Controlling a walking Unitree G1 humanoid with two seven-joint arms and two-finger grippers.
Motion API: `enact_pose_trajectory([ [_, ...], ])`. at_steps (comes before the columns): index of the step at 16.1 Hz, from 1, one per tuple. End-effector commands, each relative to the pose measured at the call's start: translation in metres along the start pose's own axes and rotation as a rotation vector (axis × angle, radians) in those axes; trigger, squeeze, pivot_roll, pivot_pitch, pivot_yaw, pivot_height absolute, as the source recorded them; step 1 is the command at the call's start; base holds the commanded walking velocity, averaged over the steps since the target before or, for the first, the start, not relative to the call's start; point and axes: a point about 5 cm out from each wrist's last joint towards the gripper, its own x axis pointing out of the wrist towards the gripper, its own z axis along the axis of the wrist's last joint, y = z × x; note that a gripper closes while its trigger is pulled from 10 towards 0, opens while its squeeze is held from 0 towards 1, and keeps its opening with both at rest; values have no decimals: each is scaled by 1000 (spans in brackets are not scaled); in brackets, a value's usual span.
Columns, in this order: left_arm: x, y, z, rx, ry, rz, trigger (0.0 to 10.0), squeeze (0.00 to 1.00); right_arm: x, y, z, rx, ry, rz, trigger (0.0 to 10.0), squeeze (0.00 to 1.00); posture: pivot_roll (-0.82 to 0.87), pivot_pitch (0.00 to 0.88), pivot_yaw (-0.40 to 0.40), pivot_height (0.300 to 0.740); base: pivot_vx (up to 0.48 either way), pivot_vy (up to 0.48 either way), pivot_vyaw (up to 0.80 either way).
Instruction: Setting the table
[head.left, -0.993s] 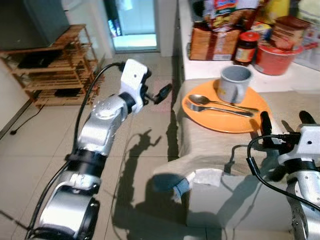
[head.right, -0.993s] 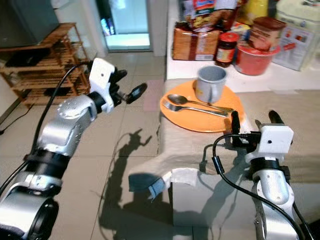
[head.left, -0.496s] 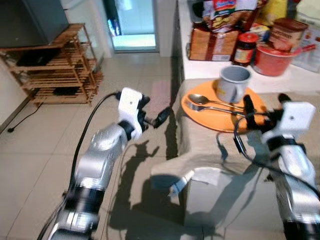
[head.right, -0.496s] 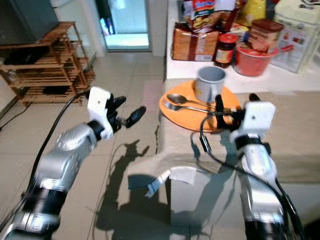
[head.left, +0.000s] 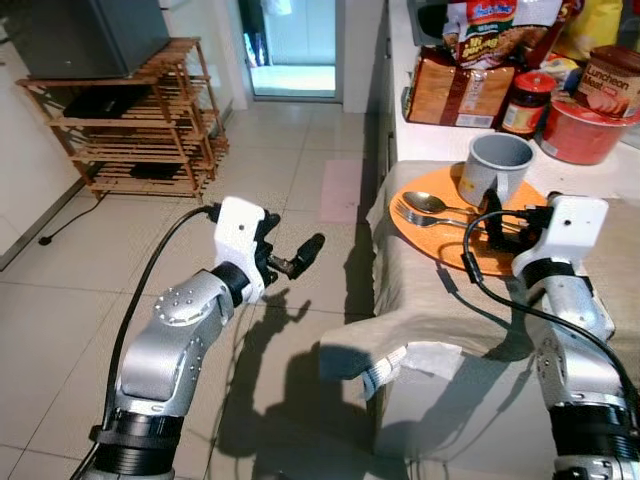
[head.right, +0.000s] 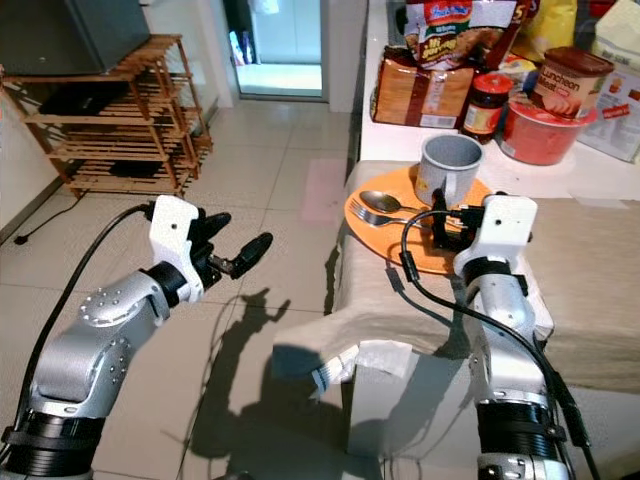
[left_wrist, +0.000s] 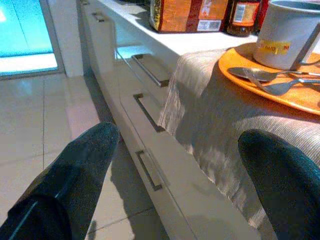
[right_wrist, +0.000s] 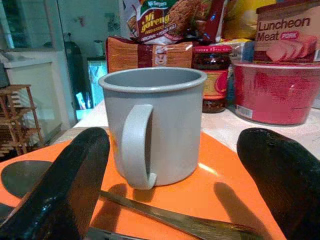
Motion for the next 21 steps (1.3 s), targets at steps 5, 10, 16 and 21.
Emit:
enact_pose_trajectory([
  [5, -4, -1, 1, -11, 22, 6, 10000, 0, 0, 7, -6, 14, 8, 10, 10000, 0, 136, 0, 62, 740, 0, 0, 0],
  [10, -4, -3, 0, -11, 32, -8, 10000, 0, 2, 20, -17, 34, 46, -26, 10000, 0, 139, 0, 77, 740, 0, 0, 0],
  [16, -4, -3, 1, -9, 36, -8, 10000, 0, 5, 23, -14, 16, 43, -43, 10000, 0, 140, 0, 73, 740, 0, 0, 0],
  [21, -4, -3, 0, -2, 37, -7, 10000, 0, -4, 17, 5, 7, -20, -23, 10000, 0, 125, 0, 69, 740, 0, 0, 0],
])
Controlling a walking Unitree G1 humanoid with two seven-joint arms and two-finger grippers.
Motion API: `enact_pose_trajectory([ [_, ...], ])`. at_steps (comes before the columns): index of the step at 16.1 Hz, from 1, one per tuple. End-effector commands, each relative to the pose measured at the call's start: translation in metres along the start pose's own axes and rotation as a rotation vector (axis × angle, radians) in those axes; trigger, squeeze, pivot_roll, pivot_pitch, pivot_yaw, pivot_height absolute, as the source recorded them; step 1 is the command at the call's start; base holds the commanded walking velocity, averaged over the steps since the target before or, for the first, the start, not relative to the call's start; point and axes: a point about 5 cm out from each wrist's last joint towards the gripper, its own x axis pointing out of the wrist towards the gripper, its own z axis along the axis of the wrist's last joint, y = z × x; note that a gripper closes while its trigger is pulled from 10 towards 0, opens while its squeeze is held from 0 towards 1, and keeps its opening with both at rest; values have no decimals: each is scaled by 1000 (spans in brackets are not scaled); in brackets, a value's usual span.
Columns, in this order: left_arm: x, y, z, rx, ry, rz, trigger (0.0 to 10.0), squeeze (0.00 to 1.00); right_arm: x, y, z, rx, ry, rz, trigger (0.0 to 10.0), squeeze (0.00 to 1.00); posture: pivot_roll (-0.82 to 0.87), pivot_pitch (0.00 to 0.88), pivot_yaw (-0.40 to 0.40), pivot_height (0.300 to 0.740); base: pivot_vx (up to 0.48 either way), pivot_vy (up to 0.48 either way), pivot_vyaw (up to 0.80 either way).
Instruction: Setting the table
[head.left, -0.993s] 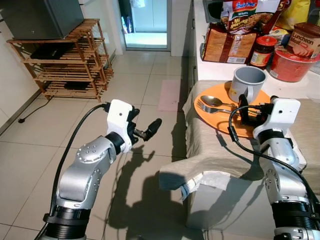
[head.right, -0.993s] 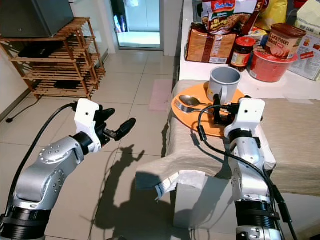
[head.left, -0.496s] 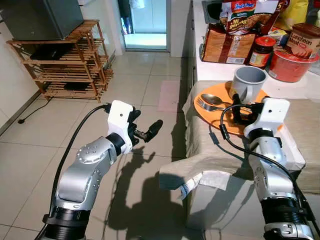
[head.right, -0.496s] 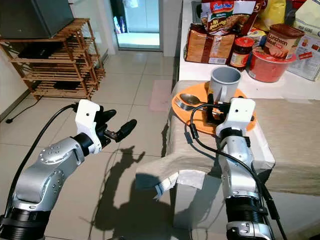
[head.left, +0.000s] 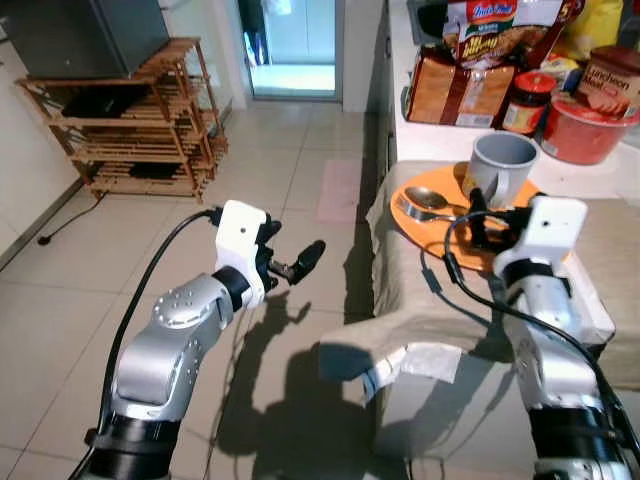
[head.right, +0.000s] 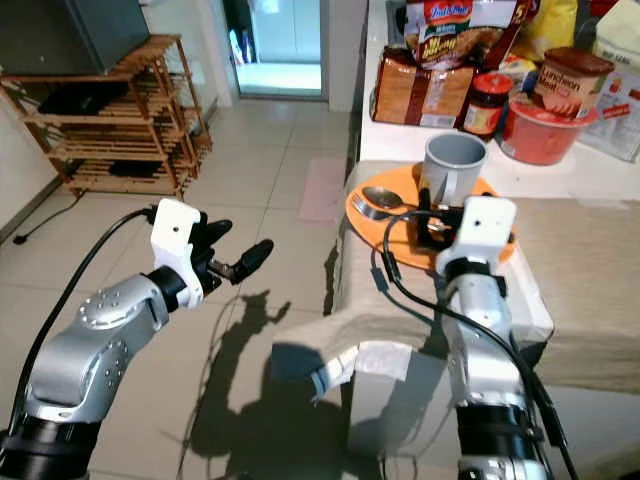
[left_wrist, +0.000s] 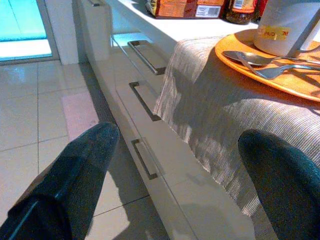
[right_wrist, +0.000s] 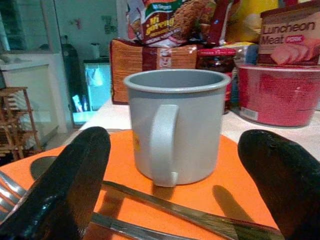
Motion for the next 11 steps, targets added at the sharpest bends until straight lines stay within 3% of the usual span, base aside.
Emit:
enact_pose_trajectory([
  [1, -1, 0, 2, 19, -5, 1, 10000, 0, -1, 0, 2, 6, -2, 5, 10000, 0, 125, 0, 69, 740, 0, 0, 0],
  [3, -1, 0, 2, 19, -5, 1, 10000, 0, -1, 0, 2, 6, -2, 5, 10000, 0, 125, 0, 69, 740, 0, 0, 0],
  [5, 2, -1, 1, 15, -3, -10, 10000, 0, -5, 2, 27, 46, -1, -9, 10000, 0, 93, 0, 78, 740, 0, 0, 0],
  [7, 4, -1, 1, 16, -4, -17, 10000, 0, 9, 6, 46, 70, -8, -33, 10000, 0, 97, 0, 77, 740, 0, 0, 0],
  [11, 2, 1, 2, 18, -6, -5, 10000, 0, 18, 5, 41, 44, 32, -50, 10000, 0, 110, 0, 70, 740, 0, 0, 0],
])
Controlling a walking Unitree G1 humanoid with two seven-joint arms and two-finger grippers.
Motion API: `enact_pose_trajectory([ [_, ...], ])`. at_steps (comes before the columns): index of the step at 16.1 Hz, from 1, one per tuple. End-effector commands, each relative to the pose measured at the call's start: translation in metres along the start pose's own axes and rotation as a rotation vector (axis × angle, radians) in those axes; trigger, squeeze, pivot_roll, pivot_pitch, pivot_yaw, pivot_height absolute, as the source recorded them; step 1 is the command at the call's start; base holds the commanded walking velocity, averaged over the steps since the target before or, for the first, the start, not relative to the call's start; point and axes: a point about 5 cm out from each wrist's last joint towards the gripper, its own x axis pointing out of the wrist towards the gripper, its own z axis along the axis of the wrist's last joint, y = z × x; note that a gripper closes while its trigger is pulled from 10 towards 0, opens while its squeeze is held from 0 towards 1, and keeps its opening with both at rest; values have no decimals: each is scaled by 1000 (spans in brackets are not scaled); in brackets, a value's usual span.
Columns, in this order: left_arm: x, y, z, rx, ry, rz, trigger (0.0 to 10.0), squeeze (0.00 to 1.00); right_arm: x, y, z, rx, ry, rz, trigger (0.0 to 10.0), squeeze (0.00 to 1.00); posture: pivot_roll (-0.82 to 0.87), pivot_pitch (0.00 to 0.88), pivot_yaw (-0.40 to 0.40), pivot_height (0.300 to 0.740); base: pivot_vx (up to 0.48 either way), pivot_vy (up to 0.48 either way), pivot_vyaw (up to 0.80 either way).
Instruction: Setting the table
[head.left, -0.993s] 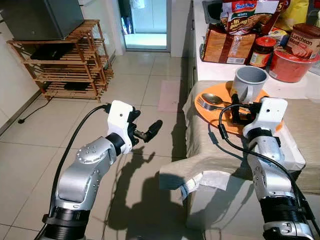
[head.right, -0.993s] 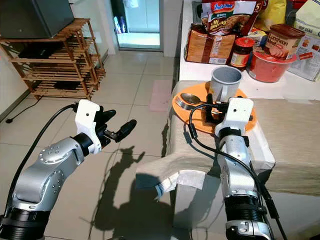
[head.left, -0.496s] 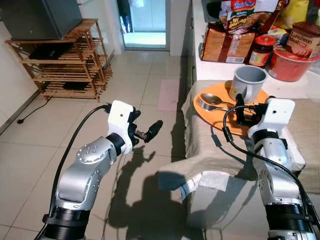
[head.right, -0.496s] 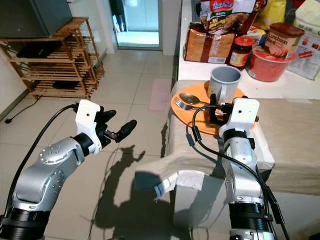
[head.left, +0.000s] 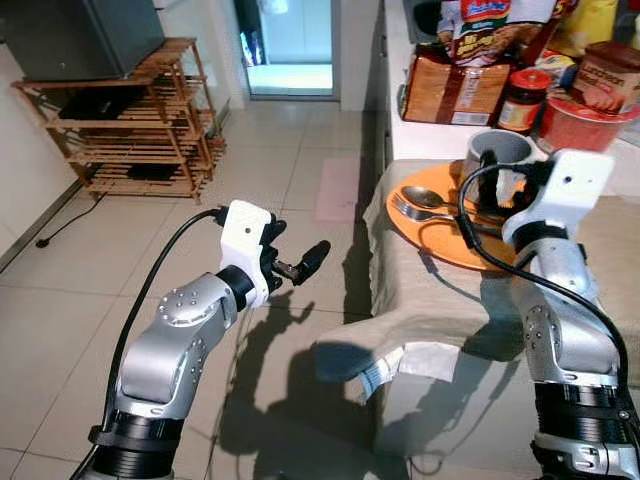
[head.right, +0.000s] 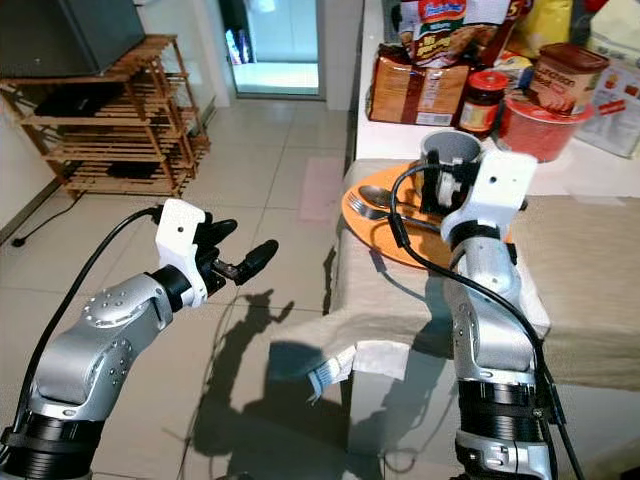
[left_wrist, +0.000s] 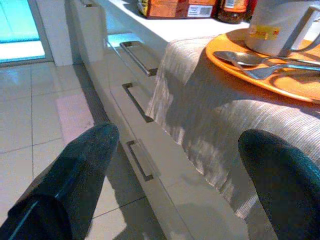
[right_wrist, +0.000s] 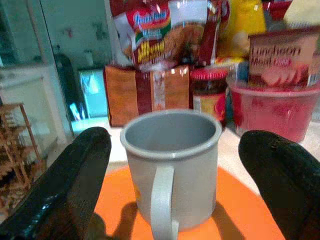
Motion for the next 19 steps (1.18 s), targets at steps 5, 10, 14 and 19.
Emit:
enact_pose_trajectory([
  [5, -4, 4, -1, 6, 5, 27, 10000, 0, -4, 4, -11, -11, 110, -20, 10000, 0, 114, 0, 67, 740, 0, 0, 0],
  [10, -3, 4, -1, 3, 6, 24, 10000, 0, -1, 6, -16, -25, 158, -27, 10000, 0, 111, 0, 67, 740, 0, 0, 0],
  [14, -4, 3, -1, 1, 4, 25, 10000, 0, 4, 5, -27, -60, 190, -33, 10000, 0, 120, 0, 65, 740, 0, 0, 0],
  [19, -6, 3, -1, -2, 6, 34, 10000, 0, 10, 7, -19, -90, 149, -25, 10000, 0, 125, 0, 58, 740, 0, 0, 0],
])
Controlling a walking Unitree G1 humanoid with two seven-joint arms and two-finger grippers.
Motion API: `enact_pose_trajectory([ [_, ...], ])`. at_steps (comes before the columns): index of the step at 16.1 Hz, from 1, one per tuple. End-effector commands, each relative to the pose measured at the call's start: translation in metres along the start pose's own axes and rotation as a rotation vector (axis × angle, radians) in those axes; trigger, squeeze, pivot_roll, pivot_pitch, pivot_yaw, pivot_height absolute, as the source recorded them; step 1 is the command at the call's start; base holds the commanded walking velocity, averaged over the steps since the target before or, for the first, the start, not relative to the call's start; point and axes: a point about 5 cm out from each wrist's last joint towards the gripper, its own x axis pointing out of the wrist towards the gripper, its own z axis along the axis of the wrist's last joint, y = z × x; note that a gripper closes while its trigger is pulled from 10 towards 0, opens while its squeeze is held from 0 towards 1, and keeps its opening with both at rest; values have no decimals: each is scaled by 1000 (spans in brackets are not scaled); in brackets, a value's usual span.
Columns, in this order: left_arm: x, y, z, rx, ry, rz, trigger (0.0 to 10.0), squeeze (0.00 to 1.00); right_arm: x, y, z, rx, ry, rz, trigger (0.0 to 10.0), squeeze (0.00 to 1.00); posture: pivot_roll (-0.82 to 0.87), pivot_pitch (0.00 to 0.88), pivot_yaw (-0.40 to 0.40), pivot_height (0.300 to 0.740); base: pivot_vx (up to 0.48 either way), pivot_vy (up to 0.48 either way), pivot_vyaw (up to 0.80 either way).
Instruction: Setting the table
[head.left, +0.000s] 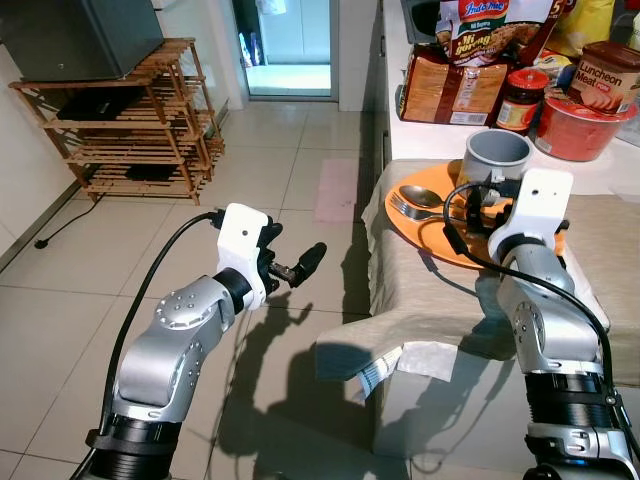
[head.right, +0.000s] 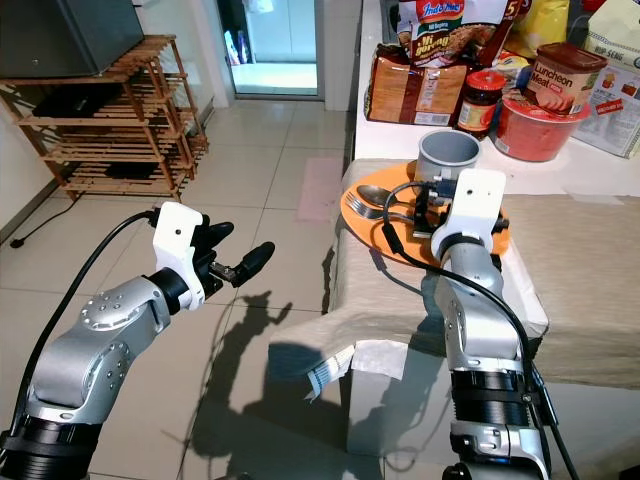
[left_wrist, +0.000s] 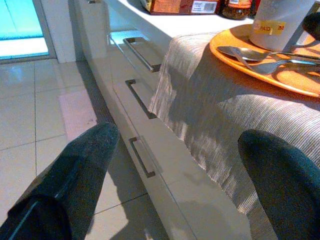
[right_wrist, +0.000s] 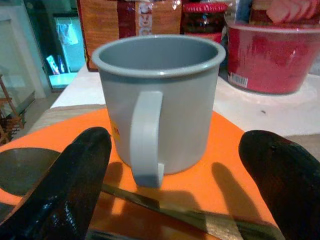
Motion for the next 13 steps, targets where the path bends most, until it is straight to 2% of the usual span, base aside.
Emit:
enact_pose_trajectory([
  [1, -3, 2, 2, 5, -7, 16, 10000, 0, 1, 4, 8, -15, -33, 11, 10000, 0, 123, 0, 58, 740, 0, 0, 0],
  [4, -2, 2, 2, 2, -8, 16, 10000, 0, 0, 5, 10, -11, -40, 18, 10000, 0, 116, 0, 58, 740, 0, 0, 0],
  [6, -1, 2, 3, 2, -9, 12, 10000, 0, 0, 2, 6, -4, -28, 3, 3412, 0, 114, 0, 59, 740, 0, 0, 0],
  [7, -1, 2, 3, 2, -9, 12, 10000, 0, 1, 2, 6, -2, -26, 2, 3255, 0, 113, 0, 60, 740, 0, 0, 0],
  [8, 0, 2, 3, 2, -9, 12, 10000, 0, 1, 1, 5, -5, -25, 1, 0, 0, 115, 0, 59, 740, 0, 0, 0],
  [13, -1, 2, 3, 4, -10, 16, 10000, 0, 2, 3, 4, -1, -23, 5, 0, 0, 120, 0, 59, 740, 0, 0, 0],
])
